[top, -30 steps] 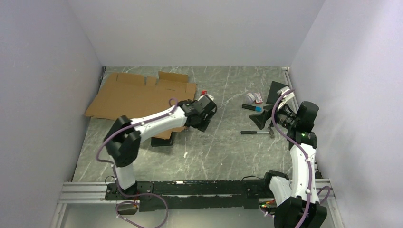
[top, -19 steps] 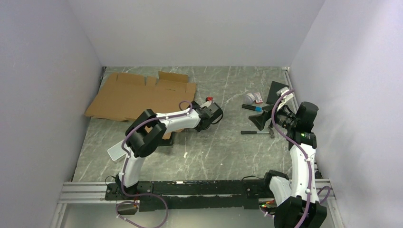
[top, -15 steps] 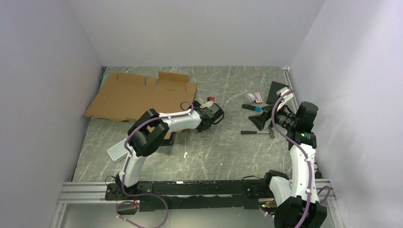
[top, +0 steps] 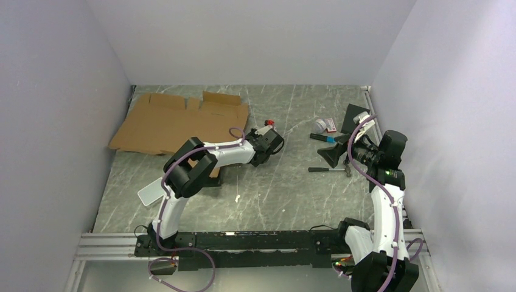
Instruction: Fold the paper box
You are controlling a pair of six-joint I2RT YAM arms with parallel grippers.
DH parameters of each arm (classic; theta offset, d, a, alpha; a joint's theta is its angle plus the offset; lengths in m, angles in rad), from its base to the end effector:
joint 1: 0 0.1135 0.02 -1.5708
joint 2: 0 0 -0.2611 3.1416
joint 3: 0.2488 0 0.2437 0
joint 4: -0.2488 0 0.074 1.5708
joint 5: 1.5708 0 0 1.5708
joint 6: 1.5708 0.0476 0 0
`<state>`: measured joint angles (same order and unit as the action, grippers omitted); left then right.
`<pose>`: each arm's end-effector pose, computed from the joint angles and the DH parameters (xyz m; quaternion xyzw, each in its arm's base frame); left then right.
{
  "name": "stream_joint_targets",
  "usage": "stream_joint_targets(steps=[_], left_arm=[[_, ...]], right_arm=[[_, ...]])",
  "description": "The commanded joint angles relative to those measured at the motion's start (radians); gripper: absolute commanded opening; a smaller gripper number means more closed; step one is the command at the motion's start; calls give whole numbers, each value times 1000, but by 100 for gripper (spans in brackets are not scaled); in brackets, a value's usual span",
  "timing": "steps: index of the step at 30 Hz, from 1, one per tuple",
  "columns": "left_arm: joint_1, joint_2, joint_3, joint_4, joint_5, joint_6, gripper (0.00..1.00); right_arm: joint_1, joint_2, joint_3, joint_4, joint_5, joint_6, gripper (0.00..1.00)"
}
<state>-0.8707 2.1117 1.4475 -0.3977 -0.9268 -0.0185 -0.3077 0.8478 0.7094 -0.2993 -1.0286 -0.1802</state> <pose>0.3045 -0.3023 0.1494 0.2554 0.8348 0.2937 0.3893 0.1827 -0.0153 0.2944 -0.2167 0.7499 0.2899 0.5537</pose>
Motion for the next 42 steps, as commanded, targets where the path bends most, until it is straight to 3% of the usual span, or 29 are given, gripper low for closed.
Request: stream_joint_targets(steps=[1, 11, 21, 27, 34, 36, 39, 42], left_arm=[[-6, -58, 3, 63, -45, 73, 0], [-165, -244, 41, 126, -15, 144, 0], [-344, -251, 94, -69, 124, -220, 0], [-364, -214, 98, -121, 236, -367, 0], [-370, -209, 61, -104, 313, -429, 0], [-370, -211, 51, -99, 348, -433, 6], [-370, -216, 40, -105, 401, -450, 33], [-370, -251, 5, -97, 464, -473, 51]], right_arm=[[5, -7, 4, 18, -26, -17, 100], [9, 6, -33, 119, -21, 106, 100], [28, 43, -83, 224, 19, 229, 100], [39, 60, -107, 273, 80, 286, 100], [67, 96, -111, 281, 135, 280, 100], [72, 102, -110, 277, 140, 274, 100], [74, 103, -107, 272, 148, 266, 100], [74, 103, -101, 258, 158, 252, 100]])
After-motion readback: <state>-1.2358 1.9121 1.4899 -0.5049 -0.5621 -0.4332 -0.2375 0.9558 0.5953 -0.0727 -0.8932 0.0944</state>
